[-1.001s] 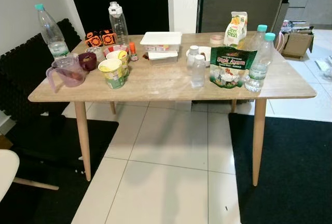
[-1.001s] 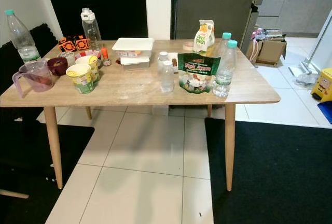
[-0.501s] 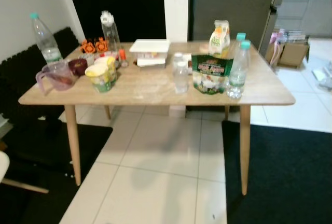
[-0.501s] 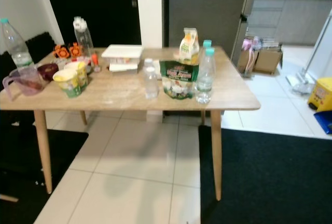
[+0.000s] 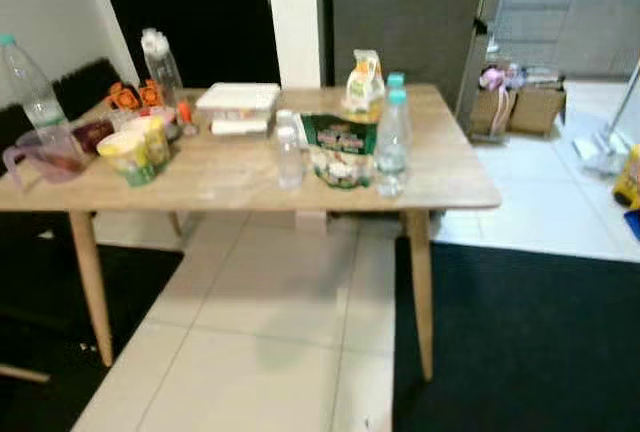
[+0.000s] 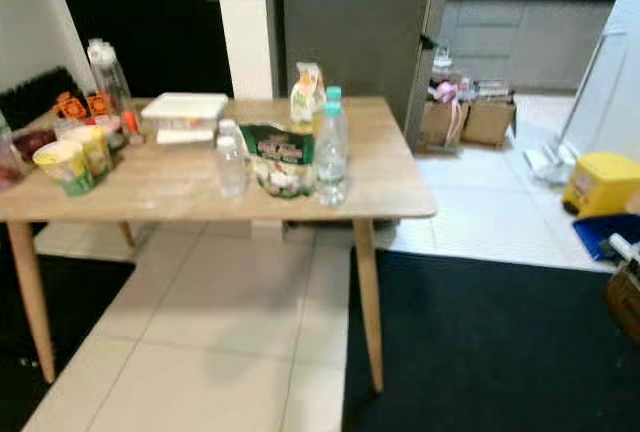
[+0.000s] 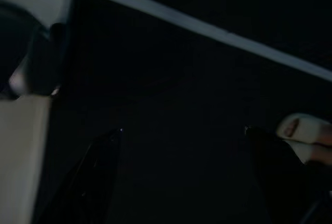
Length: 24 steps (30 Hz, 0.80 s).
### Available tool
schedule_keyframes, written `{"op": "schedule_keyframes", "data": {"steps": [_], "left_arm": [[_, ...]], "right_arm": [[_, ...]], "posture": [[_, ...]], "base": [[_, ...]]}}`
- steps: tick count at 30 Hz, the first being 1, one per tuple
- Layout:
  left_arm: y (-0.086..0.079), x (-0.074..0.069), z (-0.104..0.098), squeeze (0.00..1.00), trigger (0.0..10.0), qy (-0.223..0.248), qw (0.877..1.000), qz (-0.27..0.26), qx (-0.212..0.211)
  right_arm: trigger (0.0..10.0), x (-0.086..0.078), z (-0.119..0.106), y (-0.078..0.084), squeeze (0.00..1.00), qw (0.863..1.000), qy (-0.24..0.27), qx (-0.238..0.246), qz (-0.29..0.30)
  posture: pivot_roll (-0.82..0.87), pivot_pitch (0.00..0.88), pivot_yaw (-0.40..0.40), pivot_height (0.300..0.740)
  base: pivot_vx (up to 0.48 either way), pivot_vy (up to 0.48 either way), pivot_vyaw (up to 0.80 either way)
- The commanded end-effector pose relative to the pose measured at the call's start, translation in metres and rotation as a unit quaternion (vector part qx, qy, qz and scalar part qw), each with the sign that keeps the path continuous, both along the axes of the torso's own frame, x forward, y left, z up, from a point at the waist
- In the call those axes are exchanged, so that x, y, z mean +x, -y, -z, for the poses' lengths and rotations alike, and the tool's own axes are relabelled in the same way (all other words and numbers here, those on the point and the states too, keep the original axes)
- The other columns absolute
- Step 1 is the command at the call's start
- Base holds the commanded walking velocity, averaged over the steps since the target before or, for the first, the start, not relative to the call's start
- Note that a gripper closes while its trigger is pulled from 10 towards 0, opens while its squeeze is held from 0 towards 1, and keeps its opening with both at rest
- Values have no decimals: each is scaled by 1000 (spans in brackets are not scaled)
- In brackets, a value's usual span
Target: Restocking fridge
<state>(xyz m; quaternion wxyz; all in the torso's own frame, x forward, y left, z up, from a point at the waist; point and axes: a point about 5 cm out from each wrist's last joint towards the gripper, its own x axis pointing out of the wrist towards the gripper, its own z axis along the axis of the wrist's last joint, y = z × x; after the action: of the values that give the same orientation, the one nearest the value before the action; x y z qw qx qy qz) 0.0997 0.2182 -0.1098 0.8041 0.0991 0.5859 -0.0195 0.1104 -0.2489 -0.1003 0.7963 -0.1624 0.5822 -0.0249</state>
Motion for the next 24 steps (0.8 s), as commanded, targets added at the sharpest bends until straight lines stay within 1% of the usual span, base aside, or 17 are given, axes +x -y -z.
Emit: {"op": "schedule_keyframes", "data": {"steps": [1, 11, 12, 16, 18, 24], "left_arm": [[0, 6, -2, 0, 10000, 10, 1000, 11, 4], [4, 4, 0, 0, 10000, 6, 1000, 17, 0], [4, 3, 0, 0, 10000, 5, 1000, 21, -1], [4, 2, 0, 0, 10000, 3, 1000, 25, 0], [5, -1, 1, 0, 10000, 0, 1000, 21, -1], [6, -4, 2, 0, 10000, -2, 1000, 12, -4]], "right_arm": [[10000, -7, 2, 1, 0, 1000, -11, -2, -1], [10000, -7, 1, 3, 0, 1000, -12, -5, -1], [10000, -8, 1, 5, 0, 1000, -12, -7, -2], [10000, -10, 0, 9, 0, 1000, -18, -14, -8], [10000, -8, -2, 15, 0, 1000, -13, -20, -6], [10000, -5, -4, 18, 0, 1000, -10, -23, -7]], "posture": [[-87, 0, 34, 740], [-89, 0, 32, 740], [-94, 0, 19, 740], [-101, 0, 15, 740], [-101, 0, 12, 740], [-97, 0, 20, 740]], "base": [[0, -480, 0], [0, -480, 0], [0, -480, 0], [0, -480, 0], [0, -480, 0], [0, -480, 0]]}}
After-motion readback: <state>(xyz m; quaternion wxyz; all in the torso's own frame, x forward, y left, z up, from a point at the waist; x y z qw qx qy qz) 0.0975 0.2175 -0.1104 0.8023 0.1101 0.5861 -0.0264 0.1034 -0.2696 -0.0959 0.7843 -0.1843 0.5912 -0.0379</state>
